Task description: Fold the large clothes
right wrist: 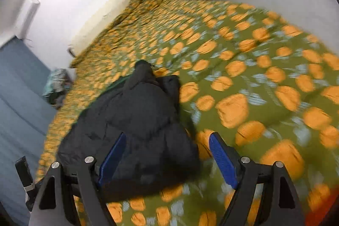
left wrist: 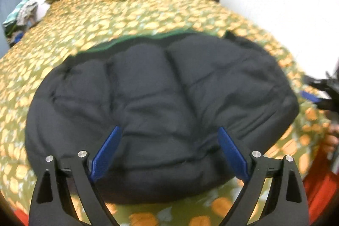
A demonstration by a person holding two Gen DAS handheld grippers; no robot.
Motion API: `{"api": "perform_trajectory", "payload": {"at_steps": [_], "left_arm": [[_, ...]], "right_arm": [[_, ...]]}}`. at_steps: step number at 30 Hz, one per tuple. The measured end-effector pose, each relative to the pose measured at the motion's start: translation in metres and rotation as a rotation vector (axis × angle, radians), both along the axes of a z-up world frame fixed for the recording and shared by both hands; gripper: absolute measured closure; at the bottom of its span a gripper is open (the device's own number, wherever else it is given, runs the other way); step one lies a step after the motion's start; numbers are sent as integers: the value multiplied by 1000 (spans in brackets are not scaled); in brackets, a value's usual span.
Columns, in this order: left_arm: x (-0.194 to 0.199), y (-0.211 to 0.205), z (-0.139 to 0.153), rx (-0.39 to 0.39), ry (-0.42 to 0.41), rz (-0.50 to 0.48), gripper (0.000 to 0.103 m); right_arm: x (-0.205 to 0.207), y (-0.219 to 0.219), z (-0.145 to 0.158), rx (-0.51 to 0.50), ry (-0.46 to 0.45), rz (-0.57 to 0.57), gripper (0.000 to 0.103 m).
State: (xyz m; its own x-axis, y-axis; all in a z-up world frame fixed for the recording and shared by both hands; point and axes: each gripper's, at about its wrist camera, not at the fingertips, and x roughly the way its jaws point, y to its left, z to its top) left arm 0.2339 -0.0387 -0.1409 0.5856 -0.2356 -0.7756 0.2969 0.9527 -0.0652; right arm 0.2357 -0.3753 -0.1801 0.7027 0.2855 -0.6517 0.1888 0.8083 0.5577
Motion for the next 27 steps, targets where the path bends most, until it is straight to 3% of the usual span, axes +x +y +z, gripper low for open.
{"api": "perform_trajectory", "payload": {"at_steps": [2,4,8,11,14,18,23,24,26,27], "left_arm": [[5,-17,-6,10,1,-48,11],[8,-30,-24,35,33,-99,13],[14,-28,-53,41,72,-109,10],[19,-24,-55,17,97,-109,9],[22,-24,-54,9,111,-116,9],[23,-25,-56,10,109,-112,9],[16,-25,-57,18,108,-108,9],[15,-25,-57,21,106,-109,9],[16,-25,-58,30,103,-112,9],[14,-24,-59,36,103,-113,9]], "right_arm": [[30,-6,-21,126,33,83,21],[42,-6,-38,136,138,67,21],[34,-5,-51,148,146,66,21],[27,-10,-64,283,188,77,21],[22,-5,-66,330,247,93,21],[26,5,-81,456,234,75,20],[49,11,-94,497,147,-4,20],[51,10,-95,510,125,-22,23],[50,12,-90,496,87,-53,66],[49,12,-85,482,77,-50,69]]}}
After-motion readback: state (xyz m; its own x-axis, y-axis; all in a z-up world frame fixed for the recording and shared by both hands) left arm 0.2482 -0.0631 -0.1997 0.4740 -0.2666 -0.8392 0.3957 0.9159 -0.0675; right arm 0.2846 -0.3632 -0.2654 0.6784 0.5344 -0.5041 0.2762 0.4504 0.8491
